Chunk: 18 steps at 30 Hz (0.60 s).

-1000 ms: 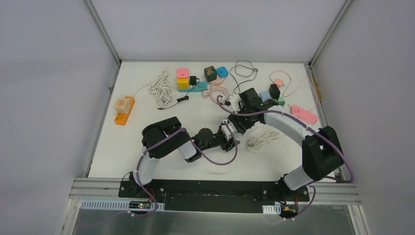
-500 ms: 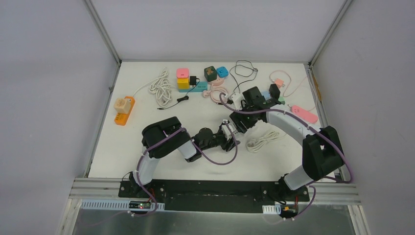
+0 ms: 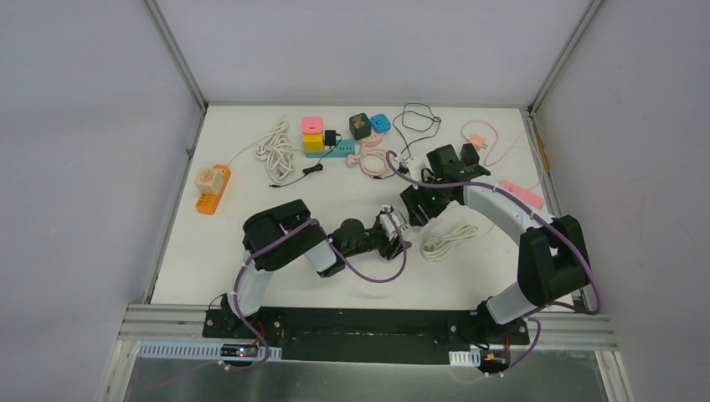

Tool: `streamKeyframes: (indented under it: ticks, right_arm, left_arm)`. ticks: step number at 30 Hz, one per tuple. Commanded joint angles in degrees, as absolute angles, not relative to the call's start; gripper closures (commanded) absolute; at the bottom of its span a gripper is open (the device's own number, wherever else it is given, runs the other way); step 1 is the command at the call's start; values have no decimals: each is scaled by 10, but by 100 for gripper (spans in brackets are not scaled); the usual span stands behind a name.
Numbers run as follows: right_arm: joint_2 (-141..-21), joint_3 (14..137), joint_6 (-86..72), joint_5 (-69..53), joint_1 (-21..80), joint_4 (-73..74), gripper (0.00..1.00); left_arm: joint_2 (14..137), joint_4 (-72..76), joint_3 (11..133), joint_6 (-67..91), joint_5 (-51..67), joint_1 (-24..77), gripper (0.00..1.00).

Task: Pull the plug off the socket
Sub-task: Remove the plug from the socket.

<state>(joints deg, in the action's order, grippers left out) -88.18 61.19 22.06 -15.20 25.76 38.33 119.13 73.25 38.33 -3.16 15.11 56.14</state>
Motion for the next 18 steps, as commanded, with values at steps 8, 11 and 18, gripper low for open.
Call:
streamKeyframes:
  ticks: [8, 11, 18]
  right_arm:
    - [-856, 635, 254, -210, 342, 400, 100]
    - [-860, 637, 256, -209, 358, 403, 100]
    - [-856, 647, 265, -219, 303, 424, 100]
  left_arm:
    - [1193, 686, 381, -32, 170, 555, 100]
    - [1192, 686, 381, -33, 167, 555, 100]
    - [1195, 676, 387, -34, 168, 555, 100]
